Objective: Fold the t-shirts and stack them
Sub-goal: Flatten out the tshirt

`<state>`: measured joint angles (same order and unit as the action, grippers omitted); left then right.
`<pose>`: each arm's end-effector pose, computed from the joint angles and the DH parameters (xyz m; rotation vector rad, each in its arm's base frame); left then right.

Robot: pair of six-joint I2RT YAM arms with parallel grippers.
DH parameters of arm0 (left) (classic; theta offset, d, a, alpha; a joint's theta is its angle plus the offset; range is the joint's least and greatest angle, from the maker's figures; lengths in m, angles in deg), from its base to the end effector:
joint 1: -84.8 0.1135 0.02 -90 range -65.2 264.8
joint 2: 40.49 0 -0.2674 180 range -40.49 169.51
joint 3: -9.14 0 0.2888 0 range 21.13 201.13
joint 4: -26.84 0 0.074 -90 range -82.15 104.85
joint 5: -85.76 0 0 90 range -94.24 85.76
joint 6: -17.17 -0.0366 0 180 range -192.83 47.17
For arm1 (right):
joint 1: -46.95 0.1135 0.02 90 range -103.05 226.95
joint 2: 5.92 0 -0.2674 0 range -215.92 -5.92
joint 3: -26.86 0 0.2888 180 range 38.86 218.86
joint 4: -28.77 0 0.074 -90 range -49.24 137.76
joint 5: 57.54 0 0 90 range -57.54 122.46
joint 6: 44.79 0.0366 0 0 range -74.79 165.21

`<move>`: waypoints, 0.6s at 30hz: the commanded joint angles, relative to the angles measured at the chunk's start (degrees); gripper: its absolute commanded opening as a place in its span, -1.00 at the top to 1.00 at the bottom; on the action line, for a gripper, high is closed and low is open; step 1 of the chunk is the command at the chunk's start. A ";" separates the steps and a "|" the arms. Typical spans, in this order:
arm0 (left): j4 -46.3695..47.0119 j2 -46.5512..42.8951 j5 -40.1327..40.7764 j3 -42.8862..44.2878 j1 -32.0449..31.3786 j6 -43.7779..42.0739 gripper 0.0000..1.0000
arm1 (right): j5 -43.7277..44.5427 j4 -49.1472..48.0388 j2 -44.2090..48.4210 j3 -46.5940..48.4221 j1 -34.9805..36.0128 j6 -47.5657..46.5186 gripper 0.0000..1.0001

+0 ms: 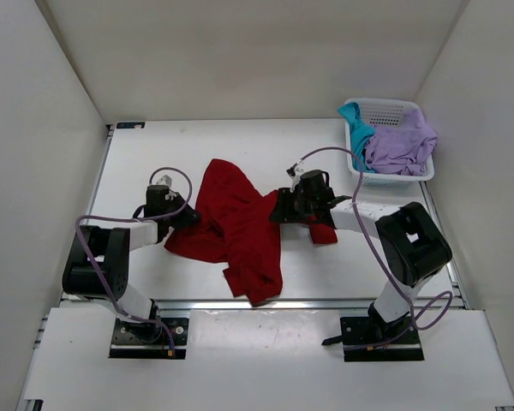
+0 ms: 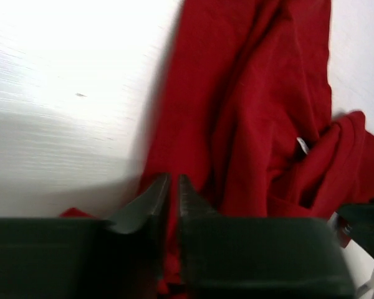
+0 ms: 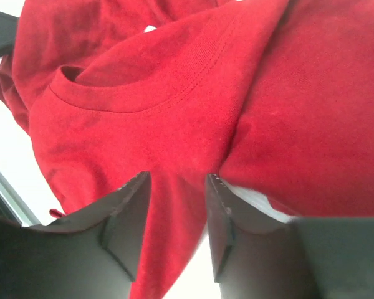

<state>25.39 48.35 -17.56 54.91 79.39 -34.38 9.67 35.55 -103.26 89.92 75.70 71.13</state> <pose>0.3016 -0.0370 0.1068 -0.5727 2.3462 -0.6389 0.3211 0.1923 0.1453 -0.2787 2.3884 0.9291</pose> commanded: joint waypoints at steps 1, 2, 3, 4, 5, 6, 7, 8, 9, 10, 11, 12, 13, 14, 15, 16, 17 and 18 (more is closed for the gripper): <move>4.74 -0.07 -3.55 -0.91 -1.27 1.79 0.69 | -1.82 -2.35 -2.24 2.10 -0.71 0.46 0.30; 5.27 0.02 -3.81 -1.00 -1.27 2.67 0.83 | -0.43 -2.26 -3.02 2.63 -0.80 0.19 0.32; 5.80 -0.07 -3.90 -1.17 -1.62 2.94 0.89 | 0.19 -1.39 -3.47 3.94 -1.15 -0.07 0.29; 6.24 -0.50 -3.64 -0.74 -1.80 3.20 1.00 | 1.50 0.19 -4.17 5.52 -1.24 -0.42 0.18; 6.33 -0.42 -3.29 -0.82 -1.71 3.29 1.00 | 1.52 0.99 -4.52 6.40 -0.89 -1.12 0.11; 6.33 -1.03 -2.51 -0.91 -1.71 3.38 1.00 | 1.52 1.78 -5.83 7.89 -1.07 -1.82 0.15; 6.42 -1.47 -2.32 -1.26 -1.01 3.20 1.00 | -0.14 2.05 -6.89 9.47 -1.76 -2.26 0.48; 6.50 -2.43 -1.97 -1.35 -0.57 3.46 1.00 | -1.55 2.40 -7.16 10.27 -2.55 -2.01 0.65; 6.77 -3.05 -1.54 -2.22 0.39 3.55 1.00 | -2.43 2.40 -8.55 11.93 -3.08 -1.92 0.95; 7.46 -3.49 -1.62 -3.01 1.70 3.99 1.00 | -2.87 2.31 -9.53 13.25 -3.35 -2.09 0.98; 7.38 -4.02 -1.36 -3.54 2.50 4.34 1.00 | -3.49 1.88 -9.88 13.79 -3.44 -1.83 1.00; 7.56 -4.55 -0.75 -4.07 3.64 4.69 1.00 | -4.02 1.87 -11.19 15.36 -3.96 -1.92 1.00; 7.56 -4.64 -0.57 -4.68 4.52 4.44 1.00 | -4.89 1.70 -12.51 17.64 -4.05 -1.48 1.00; 7.56 -4.99 0.04 -5.04 4.79 5.22 1.00 | -5.86 1.61 -13.31 19.05 -4.23 -2.35 1.00; 7.30 -5.34 0.31 -5.56 5.06 5.66 1.00 | -6.74 2.91 -15.23 22.90 -4.58 -2.36 1.00; 7.56 -5.52 0.14 -5.83 5.06 5.66 1.00 | -6.48 5.19 -17.34 27.89 -4.50 -3.57 1.00; 6.95 -6.30 0.57 -6.00 5.32 5.32 1.00 | -6.39 6.60 -18.31 30.21 -4.84 -3.94 1.00; 6.51 -7.27 2.14 -6.18 4.54 5.14 1.00 | -5.70 10.27 -20.67 36.41 -4.67 -5.94 0.99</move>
<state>31.38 44.83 -17.63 49.41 84.48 -29.55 4.80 42.50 -121.27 115.63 71.39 68.72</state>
